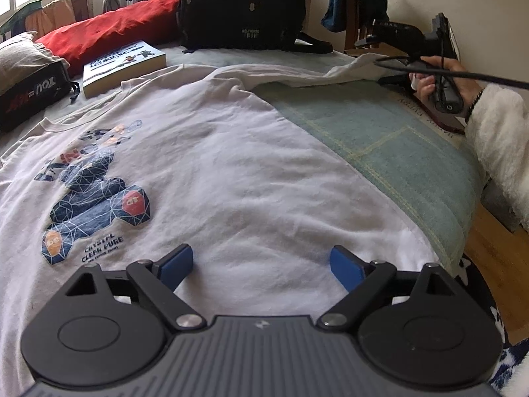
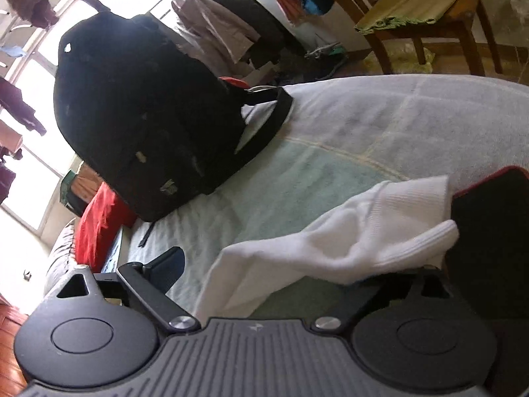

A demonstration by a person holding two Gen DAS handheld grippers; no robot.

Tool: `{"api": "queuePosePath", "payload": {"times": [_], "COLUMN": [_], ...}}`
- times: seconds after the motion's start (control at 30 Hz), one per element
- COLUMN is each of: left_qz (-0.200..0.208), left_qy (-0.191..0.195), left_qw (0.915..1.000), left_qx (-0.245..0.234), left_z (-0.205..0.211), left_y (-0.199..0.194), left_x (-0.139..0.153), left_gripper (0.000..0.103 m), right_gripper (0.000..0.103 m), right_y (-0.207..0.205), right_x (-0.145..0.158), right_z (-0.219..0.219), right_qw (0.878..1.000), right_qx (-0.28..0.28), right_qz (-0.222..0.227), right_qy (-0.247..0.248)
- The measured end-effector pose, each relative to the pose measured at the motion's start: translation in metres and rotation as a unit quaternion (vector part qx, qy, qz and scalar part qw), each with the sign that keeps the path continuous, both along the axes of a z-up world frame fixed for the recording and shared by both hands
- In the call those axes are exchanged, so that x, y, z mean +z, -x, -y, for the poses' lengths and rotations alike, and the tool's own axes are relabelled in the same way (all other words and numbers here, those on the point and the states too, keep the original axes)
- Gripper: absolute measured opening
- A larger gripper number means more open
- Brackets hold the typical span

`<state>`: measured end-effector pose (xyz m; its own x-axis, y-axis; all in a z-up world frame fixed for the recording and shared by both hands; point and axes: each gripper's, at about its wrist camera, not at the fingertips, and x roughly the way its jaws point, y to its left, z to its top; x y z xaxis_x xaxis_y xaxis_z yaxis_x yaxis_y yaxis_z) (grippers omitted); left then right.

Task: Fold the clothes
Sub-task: 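Grasp the sweatshirt sleeve cuff with the right gripper and lift it outward, then lay the sleeve down and open the right gripper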

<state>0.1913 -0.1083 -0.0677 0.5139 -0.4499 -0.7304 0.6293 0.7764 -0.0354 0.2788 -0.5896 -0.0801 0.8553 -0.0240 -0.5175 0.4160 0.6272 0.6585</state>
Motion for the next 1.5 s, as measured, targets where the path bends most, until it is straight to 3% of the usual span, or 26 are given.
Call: {"api": "queuePosePath", "payload": {"times": [0.13,0.2,0.3,0.33,0.37,0.43,0.7,0.87,0.9,1.07,1.2,1.3,1.43,1.5], "left_qz": [0.003,0.003,0.003,0.003,0.003,0.004,0.014,0.023,0.023,0.029,0.034,0.037,0.04,0.04], "left_qy": [0.002,0.004,0.004,0.004,0.003,0.002,0.003,0.006,0.005,0.002,0.003,0.003,0.011,0.013], "left_qw": [1.0,1.0,1.0,1.0,1.0,1.0,0.9999,0.9997,0.9997,0.9995,0.9993,0.9991,0.9989,0.9989], "left_qx": [-0.003,-0.004,-0.002,-0.002,-0.001,0.0,0.009,0.006,0.005,0.008,0.017,0.022,0.021,0.021], "left_z": [-0.001,-0.002,-0.001,-0.001,-0.001,-0.001,-0.001,0.0,0.0,-0.002,-0.006,-0.009,-0.013,-0.014], "left_y": [0.0,0.0,0.0,0.001,0.001,0.001,0.002,0.005,0.005,0.005,0.004,0.003,0.005,0.004], "left_x": [-0.001,-0.001,-0.002,-0.002,-0.001,0.0,0.01,0.016,0.016,0.019,0.022,0.023,0.025,0.025], "left_gripper": [0.091,0.091,0.091,0.091,0.091,0.091,0.091,0.091,0.091,0.091,0.091,0.091,0.091,0.091], "right_gripper": [0.093,0.082,0.041,0.015,0.007,0.004,0.004,0.006,0.006,0.035,0.039,0.053,0.054,0.054], "right_y": [-0.006,-0.008,-0.013,-0.013,-0.014,-0.011,0.004,0.013,0.014,0.023,0.027,0.023,0.017,0.016], "right_x": [0.0,0.0,0.005,0.009,0.013,0.023,0.068,0.076,0.073,0.045,0.042,0.05,0.063,0.068], "right_z": [0.01,0.02,0.027,0.027,0.028,0.029,0.039,0.051,0.053,0.065,0.06,0.052,0.05,0.043], "right_qw": [0.998,0.997,0.995,0.994,0.993,0.991,0.983,0.978,0.978,0.977,0.967,0.953,0.94,0.95], "right_qx": [-0.023,-0.028,-0.019,-0.015,-0.01,-0.003,0.028,0.045,0.043,0.016,0.013,-0.007,-0.038,-0.016], "right_qz": [-0.051,-0.06,-0.076,-0.078,-0.079,-0.07,-0.009,0.016,0.008,-0.083,-0.127,-0.159,-0.182,-0.16], "right_qy": [0.037,0.037,0.066,0.078,0.09,0.112,0.179,0.205,0.206,0.193,0.222,0.258,0.286,0.268]}}
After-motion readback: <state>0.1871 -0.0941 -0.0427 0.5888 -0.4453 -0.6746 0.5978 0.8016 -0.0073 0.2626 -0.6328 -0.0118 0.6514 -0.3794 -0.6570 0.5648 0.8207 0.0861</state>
